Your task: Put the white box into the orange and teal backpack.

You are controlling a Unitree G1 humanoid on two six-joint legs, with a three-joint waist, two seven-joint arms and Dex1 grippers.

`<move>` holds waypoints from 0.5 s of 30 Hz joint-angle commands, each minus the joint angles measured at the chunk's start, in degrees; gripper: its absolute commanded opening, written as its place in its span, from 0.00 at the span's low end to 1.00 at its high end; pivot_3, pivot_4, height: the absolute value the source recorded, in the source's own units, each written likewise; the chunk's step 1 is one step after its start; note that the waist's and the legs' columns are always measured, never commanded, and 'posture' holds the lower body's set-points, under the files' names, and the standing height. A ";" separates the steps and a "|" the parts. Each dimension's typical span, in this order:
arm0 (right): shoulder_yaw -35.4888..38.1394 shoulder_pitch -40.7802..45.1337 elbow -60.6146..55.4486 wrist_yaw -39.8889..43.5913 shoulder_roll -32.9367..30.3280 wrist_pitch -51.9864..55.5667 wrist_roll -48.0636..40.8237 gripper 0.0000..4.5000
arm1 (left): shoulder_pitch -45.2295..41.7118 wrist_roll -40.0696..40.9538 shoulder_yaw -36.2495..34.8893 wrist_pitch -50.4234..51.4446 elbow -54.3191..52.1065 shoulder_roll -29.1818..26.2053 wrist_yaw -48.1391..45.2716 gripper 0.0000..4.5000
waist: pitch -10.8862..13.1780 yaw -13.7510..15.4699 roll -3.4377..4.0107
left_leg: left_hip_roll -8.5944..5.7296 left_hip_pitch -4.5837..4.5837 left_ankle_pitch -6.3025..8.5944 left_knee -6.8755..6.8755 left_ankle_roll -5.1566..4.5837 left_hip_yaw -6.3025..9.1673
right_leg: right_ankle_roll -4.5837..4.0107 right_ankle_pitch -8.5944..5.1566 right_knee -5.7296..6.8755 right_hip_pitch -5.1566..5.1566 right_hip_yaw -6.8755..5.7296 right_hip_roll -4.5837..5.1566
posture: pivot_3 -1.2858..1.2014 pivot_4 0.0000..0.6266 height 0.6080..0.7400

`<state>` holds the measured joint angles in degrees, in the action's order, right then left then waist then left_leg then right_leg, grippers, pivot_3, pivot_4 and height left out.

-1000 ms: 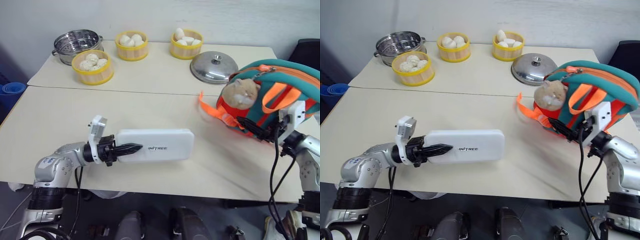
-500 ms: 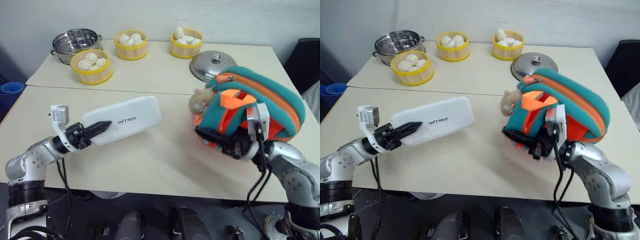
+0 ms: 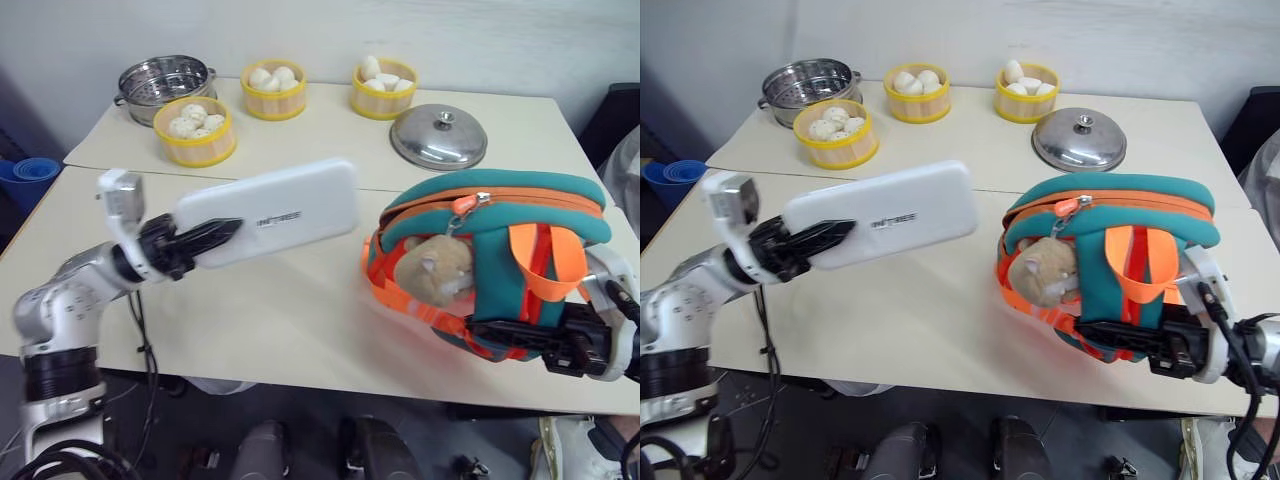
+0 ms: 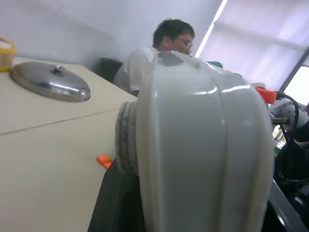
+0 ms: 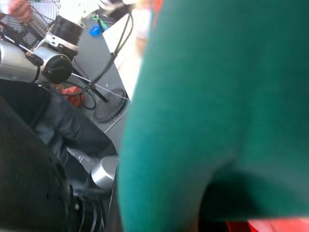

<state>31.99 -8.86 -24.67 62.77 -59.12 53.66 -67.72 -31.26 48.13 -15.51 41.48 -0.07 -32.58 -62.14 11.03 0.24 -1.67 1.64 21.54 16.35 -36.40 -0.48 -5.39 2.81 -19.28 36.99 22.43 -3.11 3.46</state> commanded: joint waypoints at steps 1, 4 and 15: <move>-1.00 0.30 -0.50 0.97 0.92 -1.73 1.81 0.01 | -5.44 -6.22 6.16 -9.81 -0.07 2.78 -2.53 0.28 | 0.00 0.21 0.01 | -0.01 0.05 -0.01 -0.03 -0.02 -0.01 | 0.05 0.03 0.00 0.02 0.00 0.00 | 0.52 0.24 1.00; -2.44 1.33 -1.22 0.01 2.34 -2.31 2.17 0.01 | -7.94 -8.84 9.64 -13.70 1.67 4.41 -5.16 0.28 | 0.00 -0.12 0.01 | -0.02 0.06 -0.01 -0.07 -0.01 -0.09 | 0.10 0.06 -0.03 0.02 0.06 -0.02 | 0.52 0.24 1.00; -4.64 2.40 -2.91 -2.49 5.03 -2.99 1.93 0.01 | -16.62 -22.24 21.99 -27.36 7.37 1.54 -18.37 0.28 | 0.01 -0.23 -0.01 | 0.00 0.06 -0.17 -0.08 0.30 -0.07 | 0.11 0.06 -0.02 0.02 0.04 -0.07 | 0.52 0.24 1.00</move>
<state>27.30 -7.14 -26.60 60.69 -54.55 51.24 -65.25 -46.64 27.99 3.69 15.03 8.73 -29.64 -76.11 11.03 0.01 -1.68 1.64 21.60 16.18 -36.48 -0.17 -5.47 2.93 -19.21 36.97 22.45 -3.06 3.39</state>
